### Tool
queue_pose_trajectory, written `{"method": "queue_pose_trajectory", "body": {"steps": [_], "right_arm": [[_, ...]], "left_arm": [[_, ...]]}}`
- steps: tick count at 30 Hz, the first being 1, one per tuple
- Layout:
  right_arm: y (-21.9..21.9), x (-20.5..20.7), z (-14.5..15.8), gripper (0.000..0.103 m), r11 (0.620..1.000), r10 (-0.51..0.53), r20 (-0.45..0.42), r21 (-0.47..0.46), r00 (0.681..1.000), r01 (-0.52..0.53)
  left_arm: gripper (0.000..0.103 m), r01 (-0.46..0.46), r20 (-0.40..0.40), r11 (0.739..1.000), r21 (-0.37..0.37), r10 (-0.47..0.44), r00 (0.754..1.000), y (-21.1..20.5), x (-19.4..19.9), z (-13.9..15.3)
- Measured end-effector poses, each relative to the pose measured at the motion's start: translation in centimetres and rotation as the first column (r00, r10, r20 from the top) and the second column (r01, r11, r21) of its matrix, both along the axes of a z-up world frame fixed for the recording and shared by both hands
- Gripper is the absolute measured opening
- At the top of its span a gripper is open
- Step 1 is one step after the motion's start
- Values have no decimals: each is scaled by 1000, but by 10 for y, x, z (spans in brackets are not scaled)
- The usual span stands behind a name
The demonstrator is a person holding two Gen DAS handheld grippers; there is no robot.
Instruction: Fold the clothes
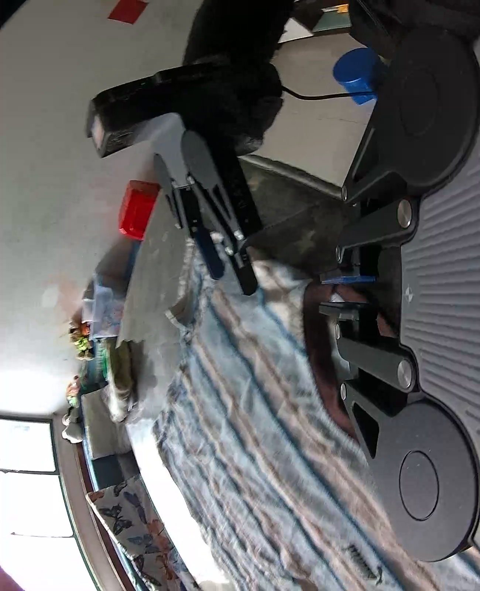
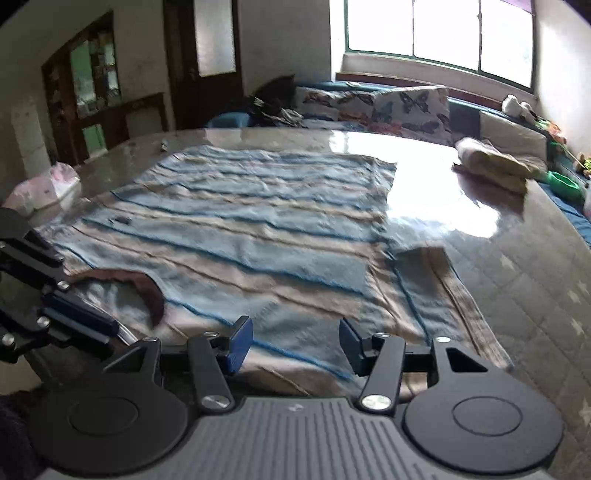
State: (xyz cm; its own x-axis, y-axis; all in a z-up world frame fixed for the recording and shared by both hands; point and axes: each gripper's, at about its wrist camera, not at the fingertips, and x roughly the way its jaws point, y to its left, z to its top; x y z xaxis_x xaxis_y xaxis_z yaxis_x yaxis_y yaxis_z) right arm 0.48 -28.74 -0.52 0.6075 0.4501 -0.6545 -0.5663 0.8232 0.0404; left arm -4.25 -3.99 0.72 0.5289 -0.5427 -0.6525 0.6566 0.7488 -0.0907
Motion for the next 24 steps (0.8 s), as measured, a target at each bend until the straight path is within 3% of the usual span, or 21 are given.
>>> {"method": "queue_pose_trajectory", "body": {"steps": [4,10,20,24], "right_arm": [[13,-2,3,56,998,58,7,19,998,-59],[24,-12,-7,56,993,115,-20,-12,993,-115],[-17,33,13,55,997,-57,16,61,998,56],[-16,61,12,55,996,-63,21,64,998,62]], "left_arm": [[13,-58,28,998,-12,59,998,8,9,9],[13,-129,8,991,-21,130,992,4,32,5],[13,-103,-25,994,-20,103,994,-21,50,-15],[13,-77,-35,997,-12,76,996,-27,46,-20]]}}
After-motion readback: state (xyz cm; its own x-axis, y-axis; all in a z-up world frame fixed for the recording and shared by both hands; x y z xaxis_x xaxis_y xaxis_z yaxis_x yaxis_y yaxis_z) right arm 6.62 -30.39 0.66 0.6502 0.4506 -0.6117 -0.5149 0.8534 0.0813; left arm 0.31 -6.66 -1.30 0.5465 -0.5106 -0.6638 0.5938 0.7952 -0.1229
